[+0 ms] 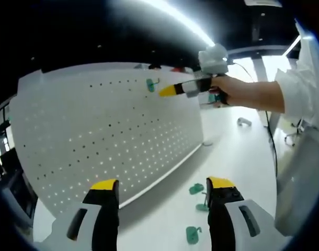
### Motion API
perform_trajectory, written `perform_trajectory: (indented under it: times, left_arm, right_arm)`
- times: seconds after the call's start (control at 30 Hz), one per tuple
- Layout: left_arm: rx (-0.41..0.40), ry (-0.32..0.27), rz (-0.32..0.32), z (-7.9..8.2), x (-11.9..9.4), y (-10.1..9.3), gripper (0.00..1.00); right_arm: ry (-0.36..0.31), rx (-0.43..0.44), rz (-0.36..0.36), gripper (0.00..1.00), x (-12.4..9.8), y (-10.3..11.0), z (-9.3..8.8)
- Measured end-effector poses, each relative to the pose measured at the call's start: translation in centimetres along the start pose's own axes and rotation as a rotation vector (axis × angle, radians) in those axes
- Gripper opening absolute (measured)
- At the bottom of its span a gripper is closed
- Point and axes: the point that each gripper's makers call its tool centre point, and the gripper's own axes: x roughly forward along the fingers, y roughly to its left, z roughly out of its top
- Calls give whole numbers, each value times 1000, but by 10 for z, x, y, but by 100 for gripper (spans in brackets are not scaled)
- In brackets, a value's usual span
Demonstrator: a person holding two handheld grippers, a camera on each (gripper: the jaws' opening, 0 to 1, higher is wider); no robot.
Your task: Insert the hook assembly into the mounting plate slot until the hook locks in place.
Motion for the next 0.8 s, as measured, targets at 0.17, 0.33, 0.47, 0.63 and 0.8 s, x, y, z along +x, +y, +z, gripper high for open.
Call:
perform_trajectory:
  times: [0.17,0.33,0.47,0.63,0.8]
  left_arm:
    - [3,6,-3,-1,0,-1,69]
    - [4,10,-4,-2,0,-2,69]
    - [6,16,-7,-4,1,-3,69]
    - [5,20,-8,-5,1,-3,69]
    - [8,23,-10,-6,1,-3,69]
  right_arm:
    - [19,-3,24,72,-7,3,-10]
    - [50,-10,54,69,-12,9,-24]
    - [74,-15,78,69,-18,15,-36]
    - [120,-31,122,67,-25,28,-55]
    - [143,-33,147,66,-30,35,-65]
